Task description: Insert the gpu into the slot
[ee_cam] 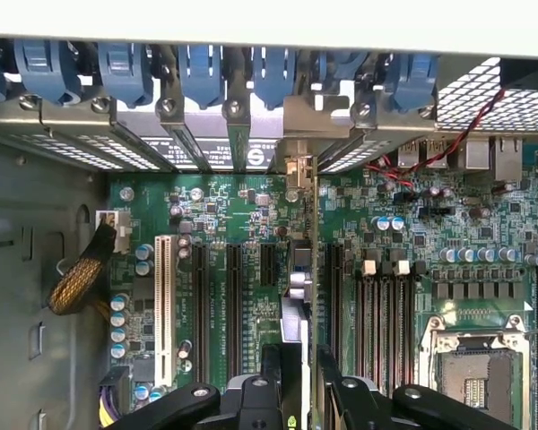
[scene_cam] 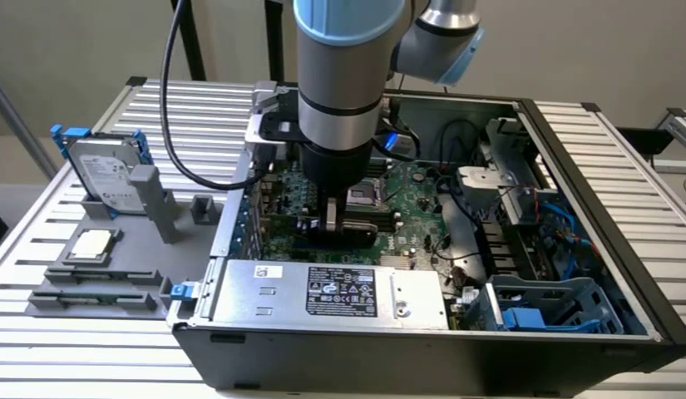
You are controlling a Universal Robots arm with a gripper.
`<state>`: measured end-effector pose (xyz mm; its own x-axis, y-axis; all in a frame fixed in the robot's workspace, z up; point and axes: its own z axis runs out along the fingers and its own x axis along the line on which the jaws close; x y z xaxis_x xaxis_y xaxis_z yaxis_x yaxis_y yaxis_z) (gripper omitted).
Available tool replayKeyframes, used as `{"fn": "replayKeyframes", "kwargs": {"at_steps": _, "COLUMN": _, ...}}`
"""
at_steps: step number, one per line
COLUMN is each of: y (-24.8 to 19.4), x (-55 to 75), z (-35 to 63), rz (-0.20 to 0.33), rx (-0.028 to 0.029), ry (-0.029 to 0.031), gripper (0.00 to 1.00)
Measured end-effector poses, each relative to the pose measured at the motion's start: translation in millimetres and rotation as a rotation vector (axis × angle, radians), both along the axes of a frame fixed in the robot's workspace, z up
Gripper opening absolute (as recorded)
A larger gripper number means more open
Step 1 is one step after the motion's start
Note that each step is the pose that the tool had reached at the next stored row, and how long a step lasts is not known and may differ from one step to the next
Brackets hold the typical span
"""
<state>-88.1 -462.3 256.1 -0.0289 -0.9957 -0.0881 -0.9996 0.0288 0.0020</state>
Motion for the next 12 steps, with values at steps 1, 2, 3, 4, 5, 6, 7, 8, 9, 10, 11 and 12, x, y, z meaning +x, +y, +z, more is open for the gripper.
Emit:
{"fn": "replayKeyframes", "kwargs": {"at_steps": 1, "y": 0.0, "x": 0.0, "z": -0.3, "rz": 0.000, "rx": -0.0001, "ry": 0.0001, "gripper": 0.26}}
{"fn": "replayKeyframes", "kwargs": {"at_steps": 2, "y": 0.0, "x": 0.0, "z": -0.6, "rz": 0.000, "rx": -0.0001, "ry": 0.0000, "gripper": 0.26}}
{"fn": "replayKeyframes", "kwargs": {"at_steps": 3, "y": 0.0, "x": 0.0, "z": -0.9, "rz": 0.000, "rx": 0.0000, "ry": 0.0000, "gripper": 0.26}}
{"fn": "replayKeyframes", "kwargs": {"at_steps": 4, "y": 0.0, "x": 0.0, "z": -1.2, "rz": 0.000, "rx": -0.0001, "ry": 0.0001, "gripper": 0.26}}
{"fn": "replayKeyframes", "kwargs": {"at_steps": 5, "y": 0.0, "x": 0.0, "z": -1.4, "rz": 0.000, "rx": -0.0001, "ry": 0.0001, "gripper": 0.26}}
{"fn": "replayKeyframes", "kwargs": {"at_steps": 6, "y": 0.0, "x": 0.0, "z": -1.7, "rz": 0.000, "rx": -0.0002, "ry": 0.0002, "gripper": 0.26}}
{"fn": "replayKeyframes", "kwargs": {"at_steps": 7, "y": 0.0, "x": 0.0, "z": -2.0, "rz": 0.000, "rx": -0.0002, "ry": 0.0002, "gripper": 0.26}}
{"fn": "replayKeyframes", "kwargs": {"at_steps": 8, "y": 0.0, "x": -0.1, "z": -2.4, "rz": 0.000, "rx": -0.0003, "ry": 0.0002, "gripper": 0.26}}
{"fn": "replayKeyframes", "kwargs": {"at_steps": 9, "y": -0.1, "x": 0.0, "z": -2.7, "rz": 0.000, "rx": -0.0004, "ry": 0.0002, "gripper": 0.26}}
{"fn": "replayKeyframes", "kwargs": {"at_steps": 10, "y": 0.0, "x": -0.1, "z": -3.1, "rz": 0.000, "rx": -0.0004, "ry": 0.0002, "gripper": 0.26}}
{"fn": "replayKeyframes", "kwargs": {"at_steps": 11, "y": 0.0, "x": -0.1, "z": -3.3, "rz": 0.000, "rx": -0.0005, "ry": 0.0003, "gripper": 0.26}}
{"fn": "replayKeyframes", "kwargs": {"at_steps": 12, "y": 0.0, "x": 0.0, "z": -3.7, "rz": 0.000, "rx": -0.0004, "ry": 0.0002, "gripper": 0.26}}
